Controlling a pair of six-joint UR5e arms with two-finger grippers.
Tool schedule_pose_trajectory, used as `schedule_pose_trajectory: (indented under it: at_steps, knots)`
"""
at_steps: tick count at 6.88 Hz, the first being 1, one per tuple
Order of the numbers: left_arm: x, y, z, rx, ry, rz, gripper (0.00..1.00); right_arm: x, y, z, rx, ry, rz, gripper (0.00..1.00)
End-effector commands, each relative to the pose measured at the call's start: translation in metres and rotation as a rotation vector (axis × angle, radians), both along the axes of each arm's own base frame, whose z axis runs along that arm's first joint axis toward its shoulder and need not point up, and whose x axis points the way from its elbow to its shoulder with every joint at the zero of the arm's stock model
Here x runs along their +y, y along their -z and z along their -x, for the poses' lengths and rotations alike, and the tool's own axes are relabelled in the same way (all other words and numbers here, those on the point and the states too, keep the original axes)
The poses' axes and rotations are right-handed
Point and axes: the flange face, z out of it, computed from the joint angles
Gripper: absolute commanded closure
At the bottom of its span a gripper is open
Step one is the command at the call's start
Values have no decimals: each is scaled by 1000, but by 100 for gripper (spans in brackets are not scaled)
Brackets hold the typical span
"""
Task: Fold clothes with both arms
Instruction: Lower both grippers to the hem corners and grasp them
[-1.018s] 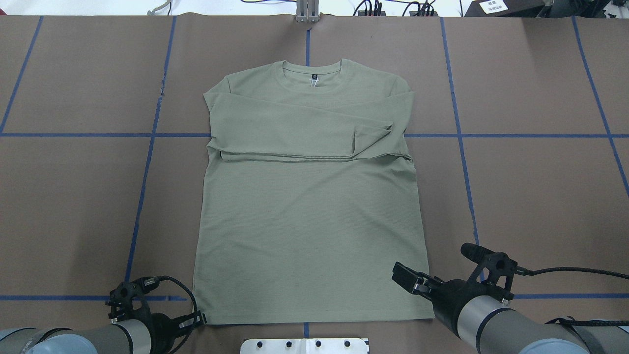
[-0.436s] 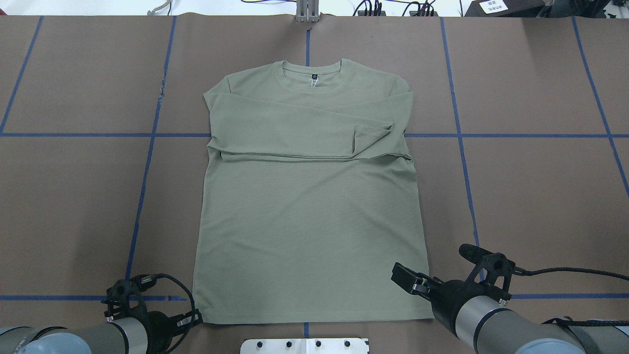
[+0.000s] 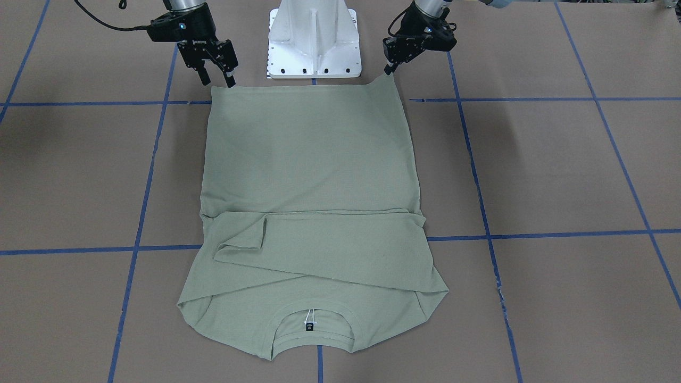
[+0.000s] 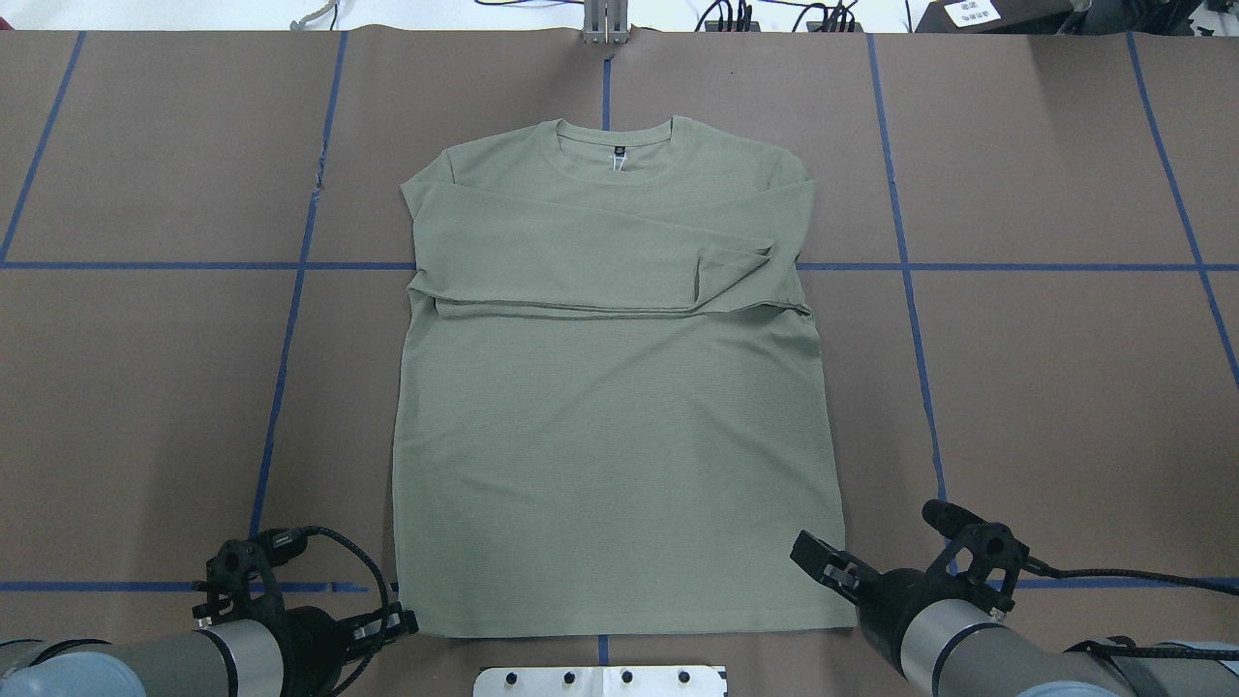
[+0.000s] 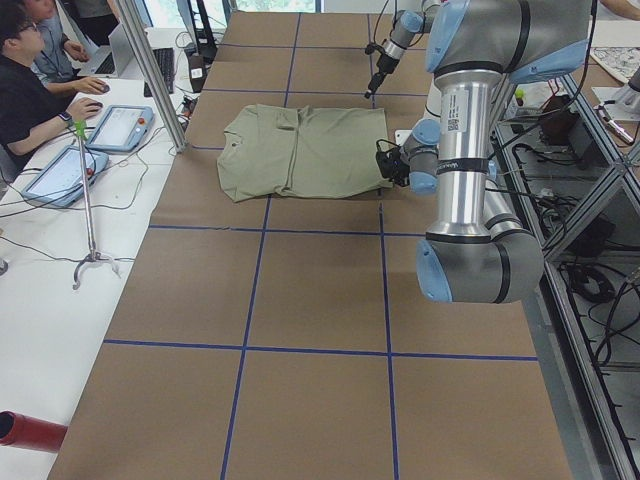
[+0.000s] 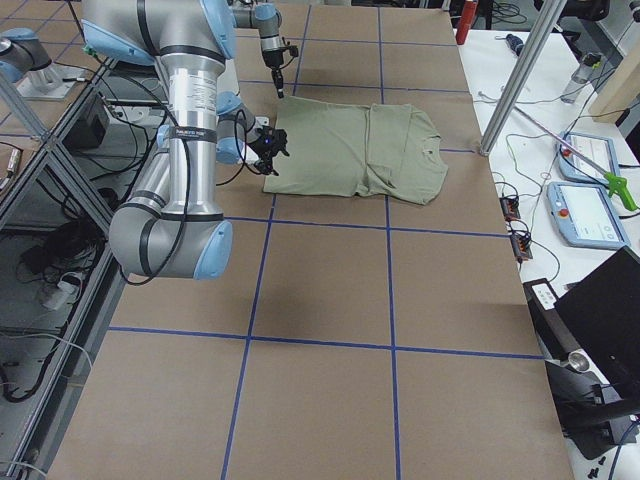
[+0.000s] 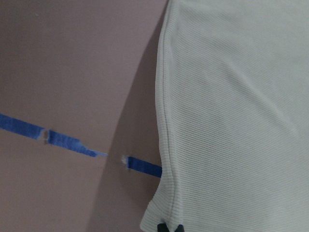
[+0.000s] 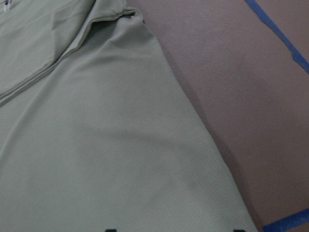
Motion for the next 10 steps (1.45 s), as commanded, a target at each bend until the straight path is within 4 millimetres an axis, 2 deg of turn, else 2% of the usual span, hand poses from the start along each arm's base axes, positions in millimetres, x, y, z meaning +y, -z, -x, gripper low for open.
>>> schedule_pose_trajectory:
  at_steps: [1,3,5,10]
  knots:
    - [-2,16,8,36,3,0,100,22,-19,12,44,-32,82,28]
    - [-2,19,7,44,3,0,100,30,-40,29,87,-36,54,28]
    - [-2,19,7,43,4,1,100,38,-48,35,104,-34,32,27]
    - [-2,18,6,43,2,2,100,45,-55,42,116,-28,21,32]
